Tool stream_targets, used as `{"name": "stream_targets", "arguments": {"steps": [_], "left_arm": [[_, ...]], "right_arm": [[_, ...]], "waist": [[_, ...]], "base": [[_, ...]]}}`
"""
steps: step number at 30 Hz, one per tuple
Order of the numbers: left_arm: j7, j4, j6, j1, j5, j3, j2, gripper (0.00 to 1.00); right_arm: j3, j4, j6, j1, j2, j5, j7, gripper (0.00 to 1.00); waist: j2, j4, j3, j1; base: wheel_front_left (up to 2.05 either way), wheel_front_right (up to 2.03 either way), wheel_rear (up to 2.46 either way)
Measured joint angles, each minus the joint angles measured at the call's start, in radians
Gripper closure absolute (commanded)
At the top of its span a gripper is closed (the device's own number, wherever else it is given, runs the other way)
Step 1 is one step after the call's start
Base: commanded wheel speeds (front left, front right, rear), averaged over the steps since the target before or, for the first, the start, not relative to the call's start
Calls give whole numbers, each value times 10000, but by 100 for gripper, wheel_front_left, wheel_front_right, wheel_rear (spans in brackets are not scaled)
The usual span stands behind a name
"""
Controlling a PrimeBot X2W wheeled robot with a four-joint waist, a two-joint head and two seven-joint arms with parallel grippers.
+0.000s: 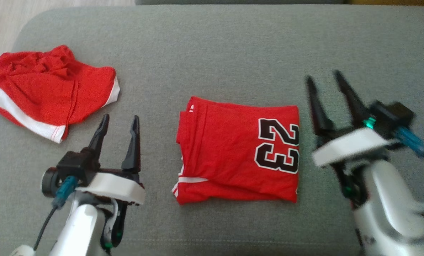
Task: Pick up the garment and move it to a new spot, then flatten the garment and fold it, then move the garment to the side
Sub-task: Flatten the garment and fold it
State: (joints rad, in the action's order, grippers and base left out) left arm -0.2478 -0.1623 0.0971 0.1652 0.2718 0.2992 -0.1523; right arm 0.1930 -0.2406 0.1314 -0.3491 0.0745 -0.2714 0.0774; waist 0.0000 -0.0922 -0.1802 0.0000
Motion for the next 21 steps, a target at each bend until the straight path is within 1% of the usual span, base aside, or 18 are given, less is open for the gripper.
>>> {"name": "stream_targets", "arguments": {"steps": [3,8,13,17,21], "left_arm": [[13,59,92,-64,31,-148,-82,0],[58,351,196,-633,40,-213,-303,0],[188,677,326,-1152,42,-219,-453,0],[353,943,364,-1661,58,-222,-642,0],[500,1078,439,-2025,59,-217,-700,0]], "right_arm": [[-924,690,0,834,71,535,-190,0],[-1697,1933,0,2076,123,1005,-686,0],[-1827,2504,0,2790,109,1057,-1001,0],[-1933,2617,0,3323,48,1057,-1248,0],[-1971,2654,0,3687,17,1057,-1354,0]], "waist": [[0,132,125,0],[0,338,538,0],[0,443,1017,0],[0,476,1400,-1],[0,471,1698,0]], "base": [[0,0,0],[0,0,0],[0,0,0],[0,0,0],[0,0,0]]}}
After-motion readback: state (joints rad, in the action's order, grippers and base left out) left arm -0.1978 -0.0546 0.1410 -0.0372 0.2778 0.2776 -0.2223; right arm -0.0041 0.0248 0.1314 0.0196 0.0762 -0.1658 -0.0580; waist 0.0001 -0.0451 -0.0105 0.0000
